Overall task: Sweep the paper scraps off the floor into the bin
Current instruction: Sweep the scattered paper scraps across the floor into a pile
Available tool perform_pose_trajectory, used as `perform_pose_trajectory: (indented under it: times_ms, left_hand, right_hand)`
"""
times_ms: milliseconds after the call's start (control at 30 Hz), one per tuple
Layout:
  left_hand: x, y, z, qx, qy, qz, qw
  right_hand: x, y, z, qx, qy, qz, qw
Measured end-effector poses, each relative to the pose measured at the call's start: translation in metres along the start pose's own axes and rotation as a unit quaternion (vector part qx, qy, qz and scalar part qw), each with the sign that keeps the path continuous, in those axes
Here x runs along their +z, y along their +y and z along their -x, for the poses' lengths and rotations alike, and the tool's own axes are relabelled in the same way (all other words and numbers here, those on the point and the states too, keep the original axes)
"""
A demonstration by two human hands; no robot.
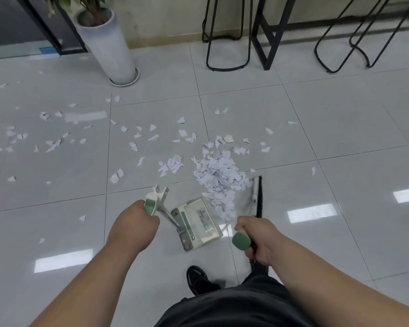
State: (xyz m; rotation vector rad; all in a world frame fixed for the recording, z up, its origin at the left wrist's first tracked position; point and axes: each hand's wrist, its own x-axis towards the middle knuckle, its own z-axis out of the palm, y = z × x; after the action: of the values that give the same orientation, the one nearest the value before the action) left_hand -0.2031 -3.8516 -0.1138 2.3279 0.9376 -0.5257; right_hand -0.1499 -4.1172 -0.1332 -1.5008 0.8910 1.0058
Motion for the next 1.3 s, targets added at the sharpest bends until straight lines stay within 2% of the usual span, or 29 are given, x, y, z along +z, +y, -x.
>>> perform_pose_trajectory:
  times_ms: [133, 367, 600, 700, 900, 1067, 1200, 1300]
  left_hand:
    - [-0.011, -0.032, 0.002, -0.018, 0.005, 0.002, 1.0]
    - [-0.025, -0.077, 0.007, -0.047, 0.024, -0.001, 0.999]
    - [-0.031, -0.097, 0.012, -0.051, 0.041, 0.009, 0.998]
    - [-0.031, -0.099, 0.013, -0.048, 0.044, 0.015, 0.998]
    - [-0.028, -0.096, 0.019, -0.043, 0.039, 0.024, 0.998]
    - [-0.03, -0.107, 0.021, -0.06, 0.03, 0.035, 0.997]
    - [-0.034, -0.12, 0.025, -0.089, 0.027, 0.059, 0.994]
    - [-0.03, -0.127, 0.033, -0.094, 0.021, 0.079, 0.992]
  right_hand:
    - [0.055, -0.008, 0.009, 0.005, -0.054, -0.019, 0.998]
    - [0.118, -0.042, -0.01, -0.003, -0.097, -0.094, 0.991]
    - [0.096, -0.063, -0.01, -0.017, -0.096, -0.155, 0.983]
    - [0.08, -0.061, 0.006, -0.035, -0.074, -0.126, 0.989]
    - [0.076, -0.035, 0.035, -0.061, 0.007, 0.004, 0.998]
    - [0.087, -0.003, 0.036, -0.028, 0.046, 0.035, 0.998]
    - [0.108, 0.016, 0.046, 0.022, 0.033, 0.037, 0.999]
    - [0.128, 0.031, 0.061, 0.054, -0.01, 0.023, 0.998]
